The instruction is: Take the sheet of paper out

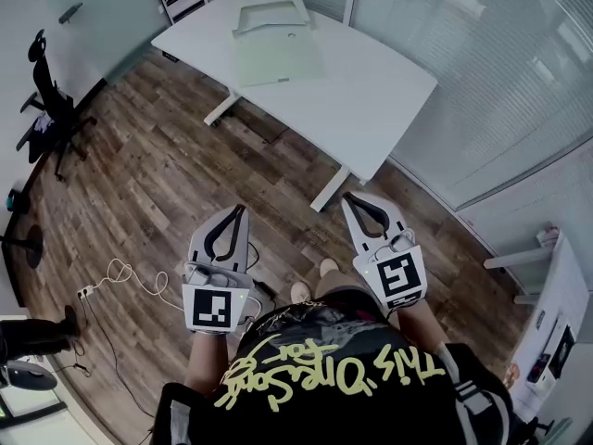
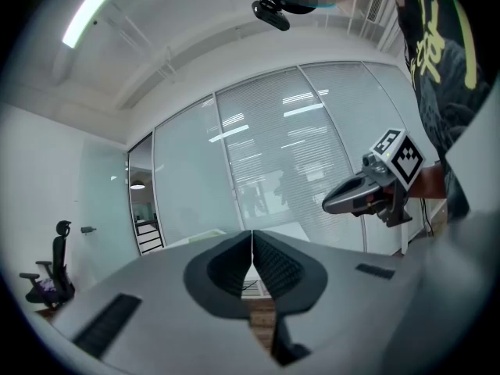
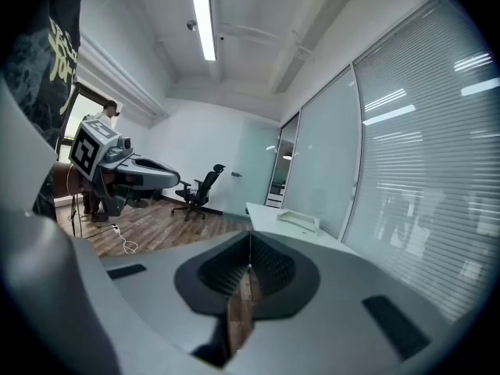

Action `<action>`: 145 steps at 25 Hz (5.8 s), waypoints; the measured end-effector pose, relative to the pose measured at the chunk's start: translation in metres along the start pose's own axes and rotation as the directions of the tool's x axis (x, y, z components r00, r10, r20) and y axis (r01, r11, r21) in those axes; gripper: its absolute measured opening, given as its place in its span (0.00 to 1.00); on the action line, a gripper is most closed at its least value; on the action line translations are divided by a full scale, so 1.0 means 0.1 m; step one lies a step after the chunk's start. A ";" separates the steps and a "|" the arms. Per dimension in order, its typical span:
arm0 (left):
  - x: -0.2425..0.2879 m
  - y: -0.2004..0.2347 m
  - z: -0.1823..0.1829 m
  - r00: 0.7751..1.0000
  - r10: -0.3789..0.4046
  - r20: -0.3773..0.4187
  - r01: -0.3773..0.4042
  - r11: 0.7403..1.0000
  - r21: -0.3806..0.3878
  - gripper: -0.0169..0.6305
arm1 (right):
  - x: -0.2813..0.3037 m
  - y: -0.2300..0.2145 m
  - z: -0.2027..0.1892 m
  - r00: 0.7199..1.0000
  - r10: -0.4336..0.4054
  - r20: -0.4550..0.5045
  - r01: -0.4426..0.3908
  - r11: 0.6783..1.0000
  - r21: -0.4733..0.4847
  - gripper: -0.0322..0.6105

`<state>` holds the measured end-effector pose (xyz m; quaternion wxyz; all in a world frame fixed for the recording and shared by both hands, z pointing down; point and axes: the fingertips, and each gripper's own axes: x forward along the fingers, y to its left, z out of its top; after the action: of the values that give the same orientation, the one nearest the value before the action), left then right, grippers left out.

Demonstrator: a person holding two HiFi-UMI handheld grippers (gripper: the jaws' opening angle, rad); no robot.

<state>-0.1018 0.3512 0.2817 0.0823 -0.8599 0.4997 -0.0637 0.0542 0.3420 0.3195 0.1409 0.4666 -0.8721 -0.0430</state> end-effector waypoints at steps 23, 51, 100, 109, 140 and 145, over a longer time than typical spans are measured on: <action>0.32 0.17 -0.07 0.999 0.015 -0.032 -0.017 0.999 -0.038 0.04 | 0.31 -0.18 -0.02 0.999 0.039 0.019 -0.040 0.997 0.059 0.06; 1.36 0.92 -0.04 0.998 0.065 -0.021 -0.066 0.997 -0.041 0.04 | 1.47 -0.84 0.21 0.996 0.077 0.045 -0.081 0.993 0.082 0.06; 2.50 1.27 -0.11 0.988 0.138 -0.072 -0.141 0.989 -0.040 0.04 | 2.45 -1.69 0.17 0.981 0.185 0.059 -0.191 0.976 0.104 0.06; 2.39 1.30 -0.14 0.980 0.173 -0.099 -0.179 0.983 -0.051 0.04 | 2.48 -1.59 0.16 0.973 0.226 0.053 -0.230 0.968 0.098 0.06; 3.24 2.00 -0.27 0.998 0.025 -0.055 -0.027 0.998 -0.051 0.04 | 3.29 -1.88 0.22 0.995 0.104 -0.001 -0.103 0.988 0.115 0.06; 3.40 2.08 -0.36 0.998 -0.005 -0.058 0.002 0.999 -0.048 0.04 | 3.42 -1.91 0.30 0.994 0.091 0.064 -0.096 0.992 0.085 0.06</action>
<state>-0.1179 -0.0486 0.2831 0.0469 -0.8602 0.5019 -0.0768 0.0196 -0.0490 0.3220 0.0961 0.4296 -0.8978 -0.0120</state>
